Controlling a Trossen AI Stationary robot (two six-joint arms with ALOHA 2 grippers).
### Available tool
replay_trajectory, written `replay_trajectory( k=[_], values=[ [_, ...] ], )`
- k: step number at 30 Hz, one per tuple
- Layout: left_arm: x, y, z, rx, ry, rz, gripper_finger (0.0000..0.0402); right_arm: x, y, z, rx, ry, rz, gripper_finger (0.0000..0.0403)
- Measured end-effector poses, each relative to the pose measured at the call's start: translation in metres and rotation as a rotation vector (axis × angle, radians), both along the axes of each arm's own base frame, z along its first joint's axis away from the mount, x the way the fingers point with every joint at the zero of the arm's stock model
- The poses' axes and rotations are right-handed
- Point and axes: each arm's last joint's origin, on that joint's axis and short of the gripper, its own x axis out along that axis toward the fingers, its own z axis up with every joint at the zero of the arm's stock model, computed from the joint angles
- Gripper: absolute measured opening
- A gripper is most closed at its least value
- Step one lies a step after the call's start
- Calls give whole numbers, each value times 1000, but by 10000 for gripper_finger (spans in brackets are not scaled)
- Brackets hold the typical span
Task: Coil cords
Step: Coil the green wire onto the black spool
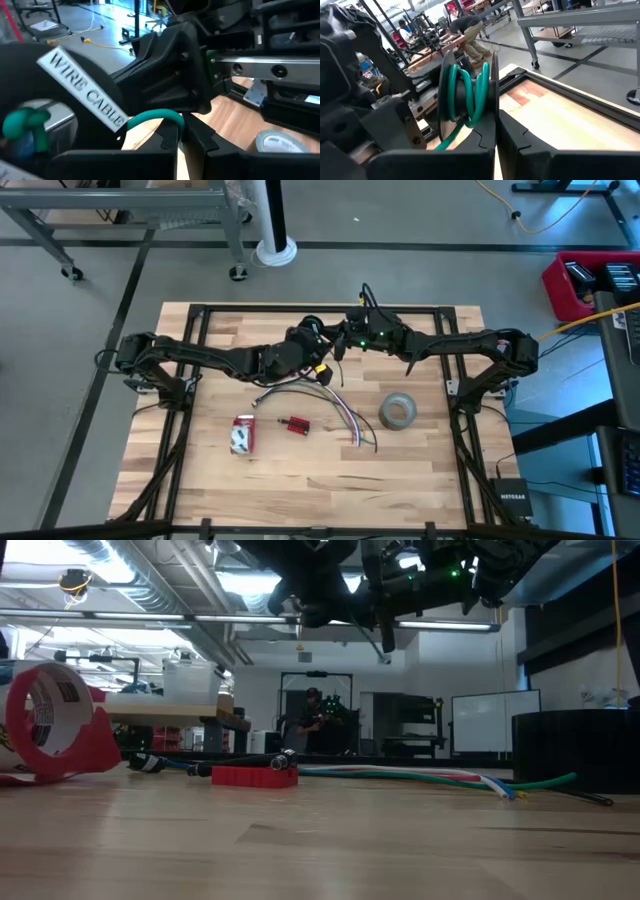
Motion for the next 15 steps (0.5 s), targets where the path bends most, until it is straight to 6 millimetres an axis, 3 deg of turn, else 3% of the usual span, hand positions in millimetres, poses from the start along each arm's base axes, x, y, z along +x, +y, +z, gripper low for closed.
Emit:
replay_trajectory(
  k=[15],
  values=[
    [1, 4, 14, 45, 126, -59, 0, -1, 1, -8, 24, 83, 22, 1]
  ],
)
